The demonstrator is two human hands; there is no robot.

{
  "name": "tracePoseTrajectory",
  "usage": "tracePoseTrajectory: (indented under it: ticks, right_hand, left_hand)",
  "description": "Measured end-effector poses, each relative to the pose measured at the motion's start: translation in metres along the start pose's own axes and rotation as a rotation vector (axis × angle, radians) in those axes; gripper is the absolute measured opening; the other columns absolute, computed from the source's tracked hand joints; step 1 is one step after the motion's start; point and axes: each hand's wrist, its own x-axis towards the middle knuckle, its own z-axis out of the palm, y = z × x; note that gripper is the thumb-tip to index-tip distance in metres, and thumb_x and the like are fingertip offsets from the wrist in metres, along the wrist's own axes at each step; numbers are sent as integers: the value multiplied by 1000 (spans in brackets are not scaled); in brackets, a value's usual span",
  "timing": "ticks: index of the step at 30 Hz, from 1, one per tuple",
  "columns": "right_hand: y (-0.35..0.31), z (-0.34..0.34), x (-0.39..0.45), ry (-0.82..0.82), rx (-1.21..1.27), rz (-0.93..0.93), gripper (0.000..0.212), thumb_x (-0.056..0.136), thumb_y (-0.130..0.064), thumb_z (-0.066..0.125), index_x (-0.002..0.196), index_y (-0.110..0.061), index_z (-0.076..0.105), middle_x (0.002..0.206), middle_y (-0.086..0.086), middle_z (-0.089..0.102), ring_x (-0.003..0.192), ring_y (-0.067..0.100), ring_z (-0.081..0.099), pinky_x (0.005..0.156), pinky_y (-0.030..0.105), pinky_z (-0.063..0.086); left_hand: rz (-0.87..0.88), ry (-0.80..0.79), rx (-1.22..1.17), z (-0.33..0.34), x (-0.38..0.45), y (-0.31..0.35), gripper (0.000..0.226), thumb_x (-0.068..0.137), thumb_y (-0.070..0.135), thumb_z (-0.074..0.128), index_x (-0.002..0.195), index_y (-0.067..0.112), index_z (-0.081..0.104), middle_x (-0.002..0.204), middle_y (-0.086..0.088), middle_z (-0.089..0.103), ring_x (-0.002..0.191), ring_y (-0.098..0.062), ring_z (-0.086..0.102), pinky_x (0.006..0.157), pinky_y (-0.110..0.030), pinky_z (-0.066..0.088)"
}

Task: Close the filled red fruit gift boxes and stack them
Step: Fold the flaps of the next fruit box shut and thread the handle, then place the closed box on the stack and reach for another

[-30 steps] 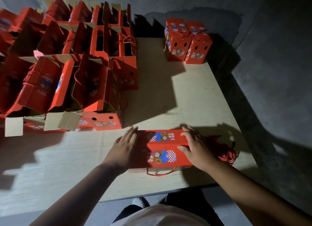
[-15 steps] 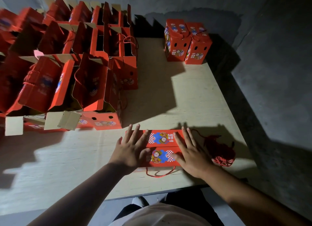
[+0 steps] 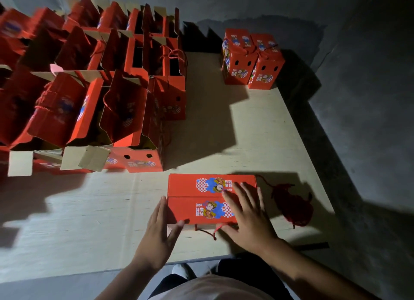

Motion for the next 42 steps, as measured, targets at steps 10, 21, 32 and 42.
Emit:
tracePoseTrajectory:
  ticks: [10,21,32,42]
  right_hand:
    - [2,-51,135,-394,137,527,66,100,-71,42,144,-23,54,144,12,61,133,35,56,112,44,40]
    - [-8,-73,126,-264,661,232,35,94,-19,72,118,-39,57,87,-3,72,80,13,68,79,38,54]
    - [-30,-165,117,-251,1003,134,92,82,9,72,153,-43,45,83,-2,65,71,16,60,73,40,52]
    - [-31,-198,133,35,1183,253,53,87,0,69,126,-35,72,77,-5,55,72,11,57,76,32,51]
  left_hand:
    - [52,-34,4,1,-9,-1,94,84,21,86,156,40,29,148,28,49,134,10,45,110,-16,39]
    - [-42,-27,-15,4,-7,-7,76,87,24,84,150,31,43,132,18,62,119,3,59,101,-23,51]
    - [-122,112,-29,4,22,12,43,91,24,81,128,25,60,113,10,73,104,-14,70,84,-34,55]
    - [-84,152,-132,-1,55,36,56,96,38,72,147,38,47,140,23,60,126,-9,58,98,-36,52]
